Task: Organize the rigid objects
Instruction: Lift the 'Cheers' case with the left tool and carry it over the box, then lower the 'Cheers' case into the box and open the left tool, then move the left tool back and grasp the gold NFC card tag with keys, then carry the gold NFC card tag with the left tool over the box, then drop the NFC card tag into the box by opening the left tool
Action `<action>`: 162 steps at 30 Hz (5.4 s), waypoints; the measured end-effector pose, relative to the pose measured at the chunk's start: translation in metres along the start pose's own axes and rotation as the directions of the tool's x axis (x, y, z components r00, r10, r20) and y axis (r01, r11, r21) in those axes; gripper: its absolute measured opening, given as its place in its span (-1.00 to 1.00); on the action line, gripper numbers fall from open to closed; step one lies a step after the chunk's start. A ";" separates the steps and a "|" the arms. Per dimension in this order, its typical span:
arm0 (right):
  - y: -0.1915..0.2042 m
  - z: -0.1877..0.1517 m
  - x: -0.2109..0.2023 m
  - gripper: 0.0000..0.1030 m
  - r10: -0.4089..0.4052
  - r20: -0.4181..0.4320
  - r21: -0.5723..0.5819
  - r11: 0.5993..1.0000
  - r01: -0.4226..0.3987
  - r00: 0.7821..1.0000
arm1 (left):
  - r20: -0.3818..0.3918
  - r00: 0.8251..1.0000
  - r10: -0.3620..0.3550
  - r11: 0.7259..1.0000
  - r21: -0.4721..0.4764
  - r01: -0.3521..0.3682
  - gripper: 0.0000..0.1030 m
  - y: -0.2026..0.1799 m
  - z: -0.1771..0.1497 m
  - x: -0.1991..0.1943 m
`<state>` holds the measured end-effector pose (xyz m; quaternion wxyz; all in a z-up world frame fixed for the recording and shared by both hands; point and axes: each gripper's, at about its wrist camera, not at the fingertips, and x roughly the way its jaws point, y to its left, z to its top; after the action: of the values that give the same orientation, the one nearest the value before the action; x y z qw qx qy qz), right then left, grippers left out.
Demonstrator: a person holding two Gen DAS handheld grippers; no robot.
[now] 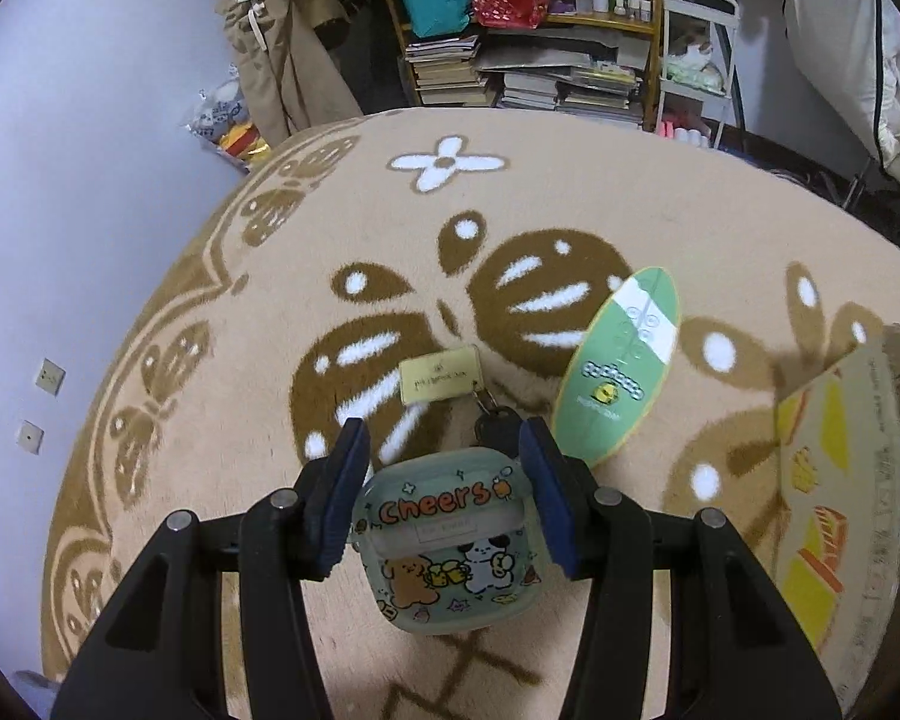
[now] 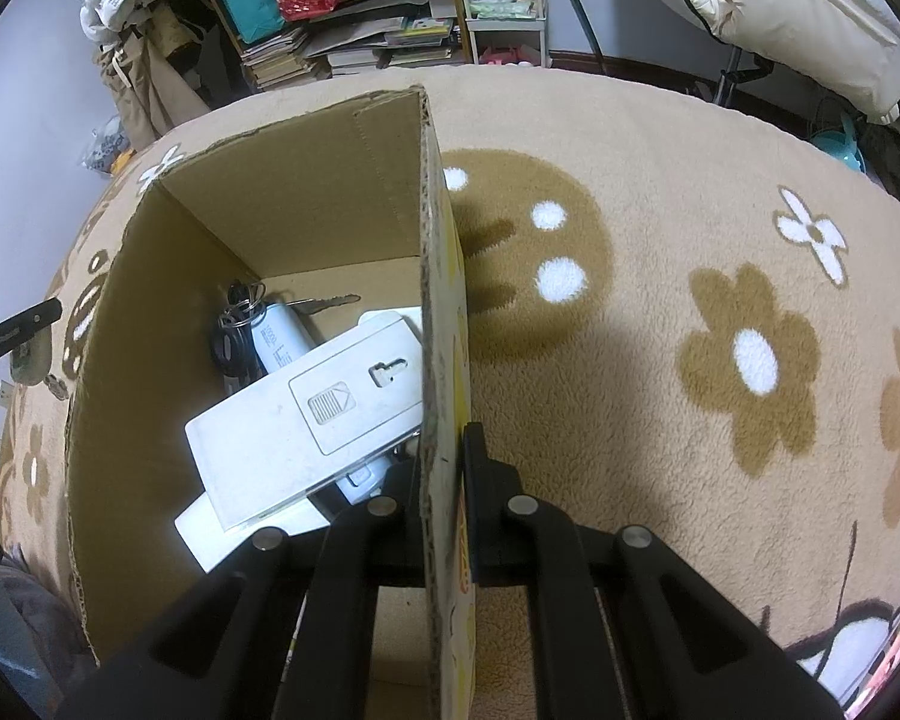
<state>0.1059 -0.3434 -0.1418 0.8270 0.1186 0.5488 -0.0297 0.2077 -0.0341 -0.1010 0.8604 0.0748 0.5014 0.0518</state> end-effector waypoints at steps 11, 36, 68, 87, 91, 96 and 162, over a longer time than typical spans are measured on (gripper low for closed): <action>-0.001 0.000 0.000 -0.83 0.001 0.000 0.002 1.000 -0.001 1.000 | 0.097 0.989 -0.114 0.992 0.065 0.108 -0.02 -0.042 0.002 -0.081; -0.001 0.001 -0.002 -0.83 0.005 0.002 0.005 1.000 -0.005 1.000 | 0.055 0.934 -0.352 0.915 0.230 0.332 -0.02 -0.190 -0.009 -0.131; -0.001 0.003 0.000 -0.83 -0.006 0.000 -0.006 1.000 0.006 1.000 | 0.006 0.999 0.050 0.997 0.055 -0.050 0.95 -0.025 0.032 0.035; 0.000 0.001 0.001 -0.83 -0.004 -0.004 -0.002 1.000 0.004 1.000 | -0.168 0.985 0.028 0.991 -0.123 -0.049 0.02 0.007 0.028 0.118; 0.000 0.001 0.001 -0.83 -0.002 -0.004 -0.001 1.000 0.002 1.000 | -0.172 0.984 0.038 0.992 -0.109 -0.058 -0.08 -0.001 0.025 0.113; -0.002 0.002 0.001 -0.83 0.000 -0.004 0.002 1.000 0.000 1.000 | -0.165 0.986 0.029 0.996 -0.073 -0.041 -0.08 -0.007 0.015 0.102; -0.003 0.003 -0.003 -0.82 0.005 -0.007 0.007 1.000 -0.005 1.000 | 0.257 0.955 -0.150 0.958 0.277 0.076 0.95 -0.116 -0.004 -0.124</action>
<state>0.1072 -0.3476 -0.1383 0.8248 0.1230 0.5512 -0.0293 0.1447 -0.1687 -0.0177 0.9055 0.1662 0.3828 -0.0763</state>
